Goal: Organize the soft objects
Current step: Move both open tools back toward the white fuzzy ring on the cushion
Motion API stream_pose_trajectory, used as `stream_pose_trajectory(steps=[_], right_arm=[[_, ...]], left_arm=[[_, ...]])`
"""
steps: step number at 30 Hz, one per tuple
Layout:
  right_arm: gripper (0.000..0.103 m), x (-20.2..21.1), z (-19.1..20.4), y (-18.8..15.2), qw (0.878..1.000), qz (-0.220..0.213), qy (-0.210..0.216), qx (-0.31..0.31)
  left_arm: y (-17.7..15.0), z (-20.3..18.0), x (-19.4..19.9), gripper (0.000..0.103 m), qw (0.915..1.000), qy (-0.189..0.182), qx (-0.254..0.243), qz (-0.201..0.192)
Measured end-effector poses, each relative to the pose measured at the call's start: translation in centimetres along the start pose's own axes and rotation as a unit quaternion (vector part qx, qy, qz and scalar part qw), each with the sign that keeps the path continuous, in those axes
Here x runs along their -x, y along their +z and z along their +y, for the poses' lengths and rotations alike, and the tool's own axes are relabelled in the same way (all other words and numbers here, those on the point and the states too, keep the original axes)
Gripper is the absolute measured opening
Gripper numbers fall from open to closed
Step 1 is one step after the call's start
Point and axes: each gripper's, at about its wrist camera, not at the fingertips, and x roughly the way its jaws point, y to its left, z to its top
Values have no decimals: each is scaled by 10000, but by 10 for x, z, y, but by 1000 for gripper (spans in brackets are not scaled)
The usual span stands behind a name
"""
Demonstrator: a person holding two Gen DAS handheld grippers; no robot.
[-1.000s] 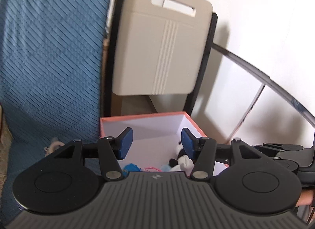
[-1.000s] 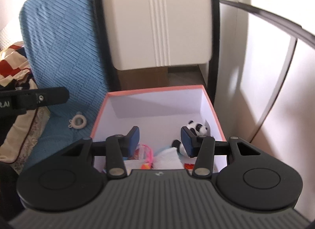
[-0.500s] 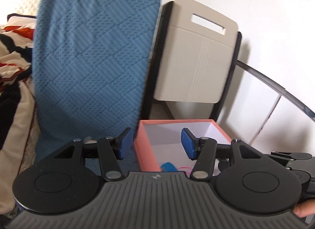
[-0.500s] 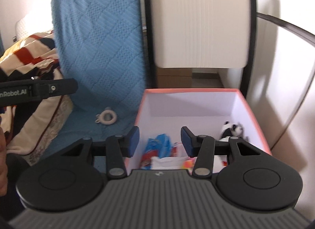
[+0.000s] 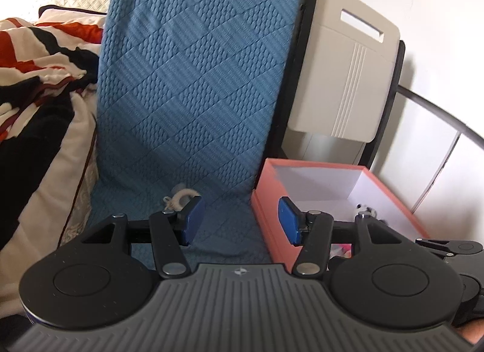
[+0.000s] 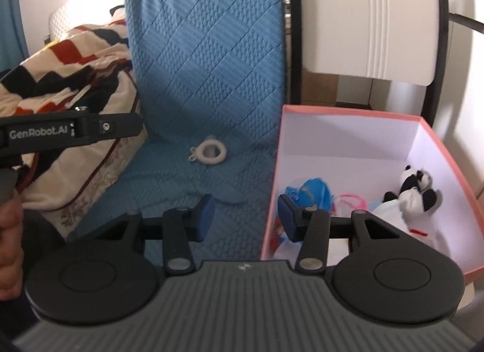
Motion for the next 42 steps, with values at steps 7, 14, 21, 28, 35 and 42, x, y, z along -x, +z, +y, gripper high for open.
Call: stream_pose_trajectory(steps=[7,14,21,28,35,42], right_arm=[[49,-14,18,-17,9999,104,14,73],[49,-21,31,-32,9998,161,45,112],[49,-26,46,-43,9995,290,86,124],[49,-40,56,-41,9993,284,172,154],[49,-68,62,-35,9991,202,314,181],[49,-103,67,-29,9988,223,340,274]], left_arm=[[-20,20,-6,60,9998,6,111,140],[-29,28,-2,60,9997,13,130,215],[-38,40,-16,60,9990,32,266,369],[-28,58,-33,60,9983,107,419,397],[-13,77,-60,60,9966,58,645,511],[-7,93,-95,60,9952,159,546,797]])
